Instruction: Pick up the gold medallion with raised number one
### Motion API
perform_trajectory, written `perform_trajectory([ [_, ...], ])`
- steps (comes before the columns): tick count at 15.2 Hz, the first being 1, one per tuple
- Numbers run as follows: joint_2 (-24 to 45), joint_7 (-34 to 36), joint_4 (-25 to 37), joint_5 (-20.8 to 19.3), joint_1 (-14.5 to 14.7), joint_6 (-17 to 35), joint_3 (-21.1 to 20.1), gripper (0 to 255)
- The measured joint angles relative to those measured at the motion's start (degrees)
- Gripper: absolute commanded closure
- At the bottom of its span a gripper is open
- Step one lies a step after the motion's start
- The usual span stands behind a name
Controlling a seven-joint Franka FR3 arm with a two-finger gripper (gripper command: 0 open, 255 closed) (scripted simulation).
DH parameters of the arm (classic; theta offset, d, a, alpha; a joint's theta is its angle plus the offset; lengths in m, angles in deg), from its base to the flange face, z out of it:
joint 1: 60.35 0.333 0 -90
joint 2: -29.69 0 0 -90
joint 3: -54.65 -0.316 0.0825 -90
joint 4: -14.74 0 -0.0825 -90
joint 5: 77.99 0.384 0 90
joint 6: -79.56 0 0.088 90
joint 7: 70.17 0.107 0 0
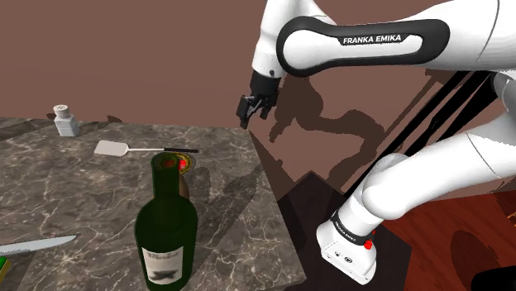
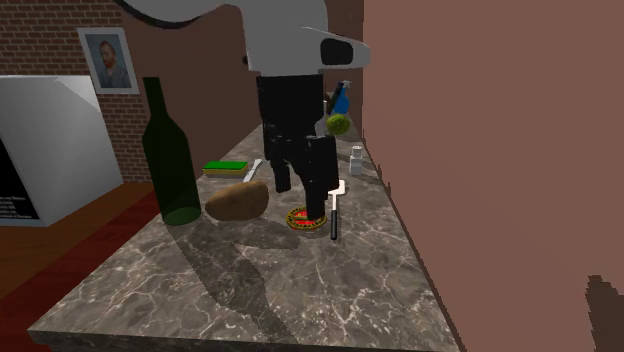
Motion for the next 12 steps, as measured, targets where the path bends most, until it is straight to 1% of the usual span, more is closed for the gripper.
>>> perform_trajectory([
  [6, 11.59, 7.75, 4.56, -1.96, 0.06, 7.41, -5.49, 0],
  [10, 20.00, 13.39, 9.49, -5.38, 0.21, 10.65, -8.30, 0],
  [12, 24.79, 16.55, 12.49, -7.85, 0.61, 12.11, -9.37, 0],
])
